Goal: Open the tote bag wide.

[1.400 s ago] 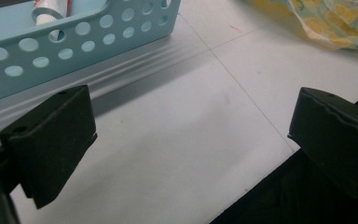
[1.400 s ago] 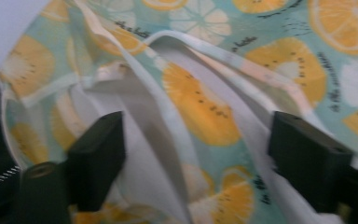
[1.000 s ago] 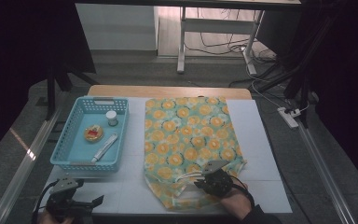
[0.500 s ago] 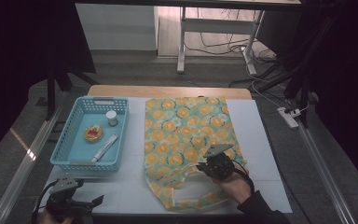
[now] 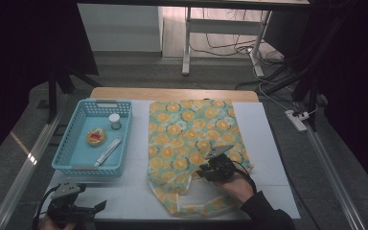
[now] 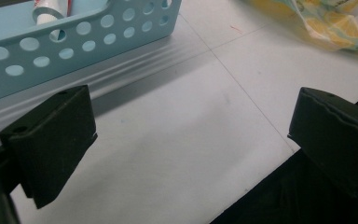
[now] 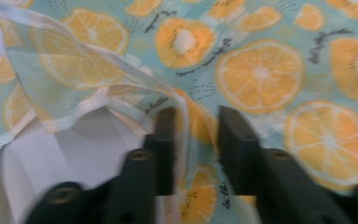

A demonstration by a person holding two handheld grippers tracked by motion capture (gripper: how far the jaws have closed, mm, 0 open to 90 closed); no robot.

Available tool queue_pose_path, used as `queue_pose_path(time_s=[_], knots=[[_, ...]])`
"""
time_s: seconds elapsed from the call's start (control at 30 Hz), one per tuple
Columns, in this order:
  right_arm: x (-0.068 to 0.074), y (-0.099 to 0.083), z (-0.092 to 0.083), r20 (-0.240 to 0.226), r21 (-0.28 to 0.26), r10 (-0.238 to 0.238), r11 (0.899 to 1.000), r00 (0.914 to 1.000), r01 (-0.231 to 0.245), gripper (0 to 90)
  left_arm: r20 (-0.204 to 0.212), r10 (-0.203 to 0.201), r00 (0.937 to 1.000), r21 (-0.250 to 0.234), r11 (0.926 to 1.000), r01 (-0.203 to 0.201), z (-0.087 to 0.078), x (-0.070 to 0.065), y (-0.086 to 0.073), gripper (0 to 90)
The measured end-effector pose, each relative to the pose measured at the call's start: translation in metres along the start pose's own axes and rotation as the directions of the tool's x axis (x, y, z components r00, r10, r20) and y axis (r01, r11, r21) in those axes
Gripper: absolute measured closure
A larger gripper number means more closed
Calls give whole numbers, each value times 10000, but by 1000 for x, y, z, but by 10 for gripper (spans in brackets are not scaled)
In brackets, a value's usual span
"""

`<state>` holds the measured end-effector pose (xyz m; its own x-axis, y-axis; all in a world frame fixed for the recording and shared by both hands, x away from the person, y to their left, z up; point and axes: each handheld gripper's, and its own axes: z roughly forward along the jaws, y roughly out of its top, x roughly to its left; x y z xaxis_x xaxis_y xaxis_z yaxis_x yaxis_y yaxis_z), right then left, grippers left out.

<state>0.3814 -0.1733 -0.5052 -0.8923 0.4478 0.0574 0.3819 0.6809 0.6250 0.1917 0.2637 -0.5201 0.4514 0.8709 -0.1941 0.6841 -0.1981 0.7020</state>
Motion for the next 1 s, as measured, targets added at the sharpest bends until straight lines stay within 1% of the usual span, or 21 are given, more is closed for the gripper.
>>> queue_pose_path(time_s=[0.03,0.1,0.13,0.17,0.2,0.23,0.3,0.33,0.37,0.47,0.57,0.6,0.63,0.67,0.7,0.73,0.8,0.83,0.87,0.93,1.0], knots=[[1,0,3,-11,36,-84,10000,10000,84,566,-1,-2,10000,0,10000,2,0,0,0,10],[3,-1,6,3,134,-179,9998,9998,179,471,0,-5,10000,-2,10000,5,0,0,0,10],[3,-1,8,149,246,-308,9992,9994,304,451,2,-10,10000,-4,10000,10,0,0,0,10],[3,-1,8,149,246,-308,9992,9994,304,451,4,-12,10000,-11,10000,12,0,0,0,10],[3,-2,10,329,401,-534,9978,9980,520,420,4,-13,10000,-15,10000,13,0,0,0,10],[3,-3,12,418,523,-585,9970,9974,562,419,3,-13,10000,-14,10000,13,0,0,0,10],[3,-4,13,437,503,-634,9969,9970,612,420,5,-12,10000,-7,10000,12,0,0,0,10],[2,-3,13,440,482,-624,9970,9971,602,429,5,-10,10000,11,10000,10,0,0,0,10],[1,-2,13,586,522,-728,9962,9956,698,531,-1,-6,10000,-1,10000,6,0,0,0,9],[-1,0,13,500,671,-868,9943,9950,834,633,2,-8,10000,22,10000,8,0,0,0,10],[2,2,13,180,755,-1048,9918,9943,1031,798,1,-15,10000,1,10000,15,0,0,0,10],[2,2,13,180,755,-1048,9918,9943,1031,798,4,-15,10000,17,10000,15,0,0,0,10],[2,2,14,120,810,-1050,9913,9944,1037,883,8,-20,10000,-2,10000,20,0,0,0,10],[2,2,14,120,810,-1050,9913,9944,1037,883,4,-20,10000,-13,10000,20,0,0,0,10],[-1,3,14,-19,822,-825,9932,9966,823,900,2,-14,10000,-12,10000,14,0,0,0,10],[-1,3,14,-19,822,-825,9932,9966,823,900,2,-14,10000,-12,10000,14,0,0,0,10],[-3,3,14,-123,792,-598,9950,9981,606,900,3,-18,10000,16,10000,18,0,0,0,10],[-2,4,13,-42,823,-626,9946,9980,628,900,2,-20,10000,15,10000,20,0,0,0,10],[-1,5,13,54,763,-694,9947,9976,688,900,4,-21,10000,10,10000,21,0,0,0,10],[-2,8,10,-81,516,-489,9974,9988,493,900,3,-32,10000,5,10000,32,0,0,0,10],[-3,10,7,1,400,-434,9983,9991,434,900,4,-41,10000,2,10000,41,0,1,0,10]])
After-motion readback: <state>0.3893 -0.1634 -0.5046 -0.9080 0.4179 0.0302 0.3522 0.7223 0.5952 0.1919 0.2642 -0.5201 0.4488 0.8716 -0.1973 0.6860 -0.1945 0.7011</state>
